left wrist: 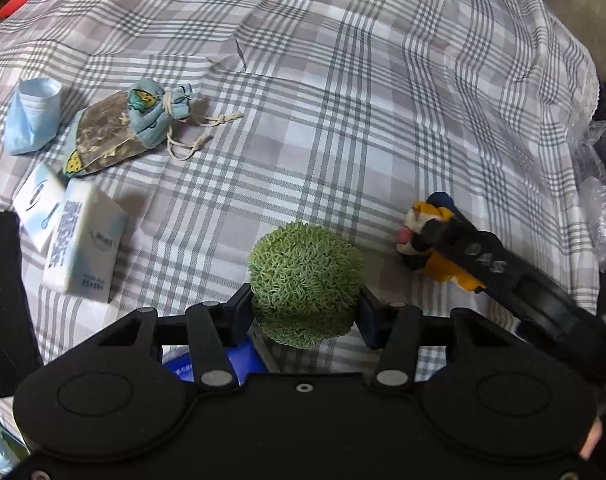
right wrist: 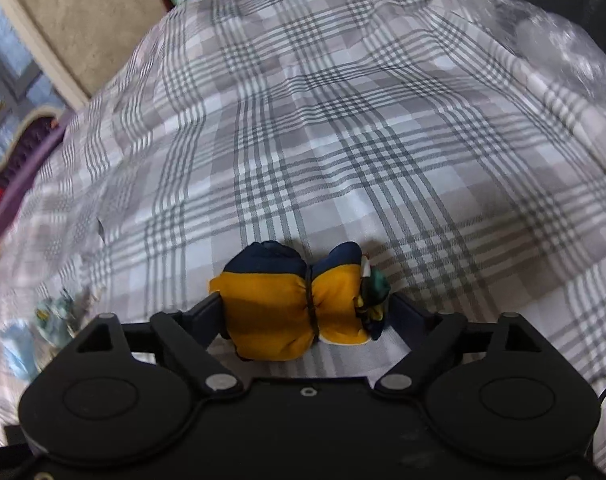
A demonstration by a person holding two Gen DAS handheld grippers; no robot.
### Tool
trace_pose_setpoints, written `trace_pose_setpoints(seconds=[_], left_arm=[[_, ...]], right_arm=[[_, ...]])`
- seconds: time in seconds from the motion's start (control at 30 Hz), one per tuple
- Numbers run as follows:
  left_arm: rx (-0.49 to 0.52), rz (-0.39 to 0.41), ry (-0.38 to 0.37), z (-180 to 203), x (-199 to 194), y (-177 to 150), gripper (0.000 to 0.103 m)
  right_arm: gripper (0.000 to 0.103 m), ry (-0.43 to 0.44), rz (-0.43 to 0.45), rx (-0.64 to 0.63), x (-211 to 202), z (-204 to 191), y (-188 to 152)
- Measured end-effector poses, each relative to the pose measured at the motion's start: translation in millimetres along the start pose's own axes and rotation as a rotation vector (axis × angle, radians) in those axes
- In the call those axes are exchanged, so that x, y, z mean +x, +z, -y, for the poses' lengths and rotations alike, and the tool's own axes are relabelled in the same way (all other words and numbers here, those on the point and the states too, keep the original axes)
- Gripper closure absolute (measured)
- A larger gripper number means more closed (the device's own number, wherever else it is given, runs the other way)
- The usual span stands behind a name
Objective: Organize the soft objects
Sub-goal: 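Carry the bundle and green ball to the gold tray and open both grippers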
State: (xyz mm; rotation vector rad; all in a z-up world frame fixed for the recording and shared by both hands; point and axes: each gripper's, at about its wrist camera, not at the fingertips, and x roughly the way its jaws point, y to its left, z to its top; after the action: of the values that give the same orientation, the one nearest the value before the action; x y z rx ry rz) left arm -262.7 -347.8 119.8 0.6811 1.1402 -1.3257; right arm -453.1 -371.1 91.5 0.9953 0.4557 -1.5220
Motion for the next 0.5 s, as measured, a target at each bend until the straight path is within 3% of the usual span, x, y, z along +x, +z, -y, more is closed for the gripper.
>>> trace_pose_setpoints(seconds=[0.13,0.2,0.3,0.5], left_arm=[[-0.002,0.014,-0.015,0.1,-12.5,-7.3,0.052],[0.001,0.028,-0.033,0.0,-19.8,-11.0,0.052],[0.0,0.054,-0.034,1.3,-27.9,-11.4,0.052],[-0.002,0.08,-0.039,1.2,-45.9,-19.8,0.052]], right_arm=[[0.015,-0.015,-0.04,-0.087,8.1,-4.7,-1.4],[0.03,0.0,-0.042,-0.12,7.8,-5.9,-1.8],[0.041,0.023,-0.049,-0.132,2.8,-5.5,0.9],[0.044,0.02,-0.046,-0.139,-11.4,-0.6,2.6]])
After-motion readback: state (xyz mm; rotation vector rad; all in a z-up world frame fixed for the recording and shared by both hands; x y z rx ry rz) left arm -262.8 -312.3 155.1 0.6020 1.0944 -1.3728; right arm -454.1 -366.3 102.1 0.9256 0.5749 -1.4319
